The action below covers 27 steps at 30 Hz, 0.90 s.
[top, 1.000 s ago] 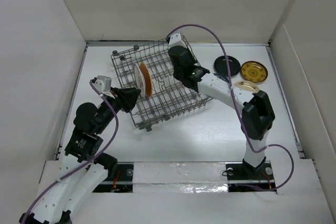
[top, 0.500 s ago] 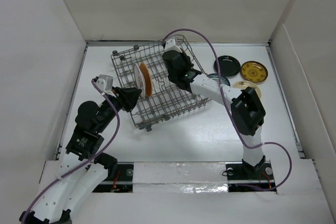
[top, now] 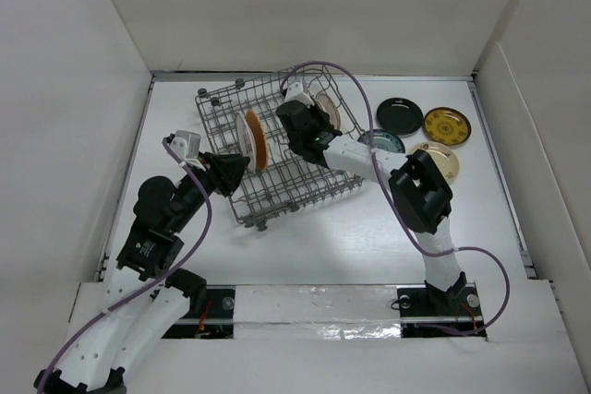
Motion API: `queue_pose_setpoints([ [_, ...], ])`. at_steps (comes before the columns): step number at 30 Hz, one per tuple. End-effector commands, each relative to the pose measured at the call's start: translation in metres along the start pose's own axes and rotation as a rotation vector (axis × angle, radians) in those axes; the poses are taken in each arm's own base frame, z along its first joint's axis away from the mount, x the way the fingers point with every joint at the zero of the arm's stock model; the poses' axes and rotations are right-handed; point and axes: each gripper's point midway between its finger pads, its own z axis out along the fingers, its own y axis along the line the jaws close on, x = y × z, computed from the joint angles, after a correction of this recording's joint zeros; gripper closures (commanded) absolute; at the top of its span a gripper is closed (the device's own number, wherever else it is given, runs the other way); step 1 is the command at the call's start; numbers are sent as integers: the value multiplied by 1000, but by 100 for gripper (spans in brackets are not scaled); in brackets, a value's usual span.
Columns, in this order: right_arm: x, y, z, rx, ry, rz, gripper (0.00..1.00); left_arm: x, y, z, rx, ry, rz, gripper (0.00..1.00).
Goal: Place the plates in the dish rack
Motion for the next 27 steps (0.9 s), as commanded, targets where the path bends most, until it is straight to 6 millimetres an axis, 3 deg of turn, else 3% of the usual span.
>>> queue_pose_setpoints([
  [1, -27, -10, -9, 43, -45, 127, 100, -13, -9, 2, 36, -40, 14, 76],
  [3, -26, -11, -9, 50, -42, 149, 95, -14, -9, 2, 34, -44, 16, 76],
  [4, -26, -11, -10, 45, -43, 157, 83, -14, -7, 3, 27, -44, 15, 76],
  [6, -31, -11, -12, 26, -49, 191, 70, -13, -3, 4, 8, -41, 15, 76],
  [9, -49, -19, -23, -35, -79, 268, 59, -8, -1, 8, 0, -19, 17, 74],
  [12, -73, -33, -45, -118, -127, 368, 48, -1, 5, 12, -22, 3, 18, 70],
  [14, -85, -33, -60, -221, -151, 457, 35, 4, 8, 14, -31, 24, 19, 69],
  [15, -86, -45, -72, -255, -168, 489, 32, 6, 9, 15, -33, 30, 20, 68],
  [17, -92, -52, -90, -336, -201, 574, 30, 8, 12, 17, -43, 36, 22, 67],
  [18, -84, -65, -102, -356, -213, 602, 30, 8, 13, 17, -50, 34, 22, 67],
  [19, -85, -72, -110, -374, -240, 650, 31, 10, 14, 18, -52, 39, 25, 67],
  [20, -81, -83, -112, -371, -255, 695, 44, 11, 14, 19, -48, 45, 27, 67],
  [21, -72, -91, -113, -374, -252, 757, 62, 13, 10, 19, -25, 53, 31, 67],
  [22, -52, -101, -120, -384, -253, 801, 97, 14, 9, 19, -13, 53, 41, 67],
  [24, -22, -117, -112, -358, -218, 912, 100, 14, 7, 20, -2, 52, 49, 66],
  [25, 8, -117, -111, -366, -179, 931, 100, 15, 8, 21, -4, 56, 51, 66],
  [27, 40, -124, -102, -334, -117, 1027, 100, 17, 9, 23, 4, 67, 51, 66],
])
